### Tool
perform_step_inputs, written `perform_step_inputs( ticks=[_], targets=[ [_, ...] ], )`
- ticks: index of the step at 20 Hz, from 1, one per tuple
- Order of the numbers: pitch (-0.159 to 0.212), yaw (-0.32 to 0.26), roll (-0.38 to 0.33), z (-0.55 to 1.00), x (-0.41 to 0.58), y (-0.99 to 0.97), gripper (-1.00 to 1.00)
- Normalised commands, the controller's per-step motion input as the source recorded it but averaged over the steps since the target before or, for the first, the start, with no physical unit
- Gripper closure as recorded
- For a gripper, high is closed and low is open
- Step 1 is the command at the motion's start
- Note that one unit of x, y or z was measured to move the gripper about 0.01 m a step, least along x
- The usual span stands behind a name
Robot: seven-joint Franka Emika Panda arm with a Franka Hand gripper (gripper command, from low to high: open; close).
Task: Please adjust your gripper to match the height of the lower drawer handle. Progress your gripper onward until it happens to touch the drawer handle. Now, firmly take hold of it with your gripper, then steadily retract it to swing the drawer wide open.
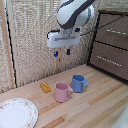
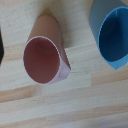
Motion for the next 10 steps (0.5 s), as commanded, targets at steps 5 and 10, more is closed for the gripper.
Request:
perform_step_inputs(
  ticks=[5,10],
  targets=[
    [0.013,0.174,-0.338,-0.05,0.0,-0.01,-1.0],
    [-0.01,0.178,-0.375,-0.11,0.0,-0.09,-1.0]
  ],
)
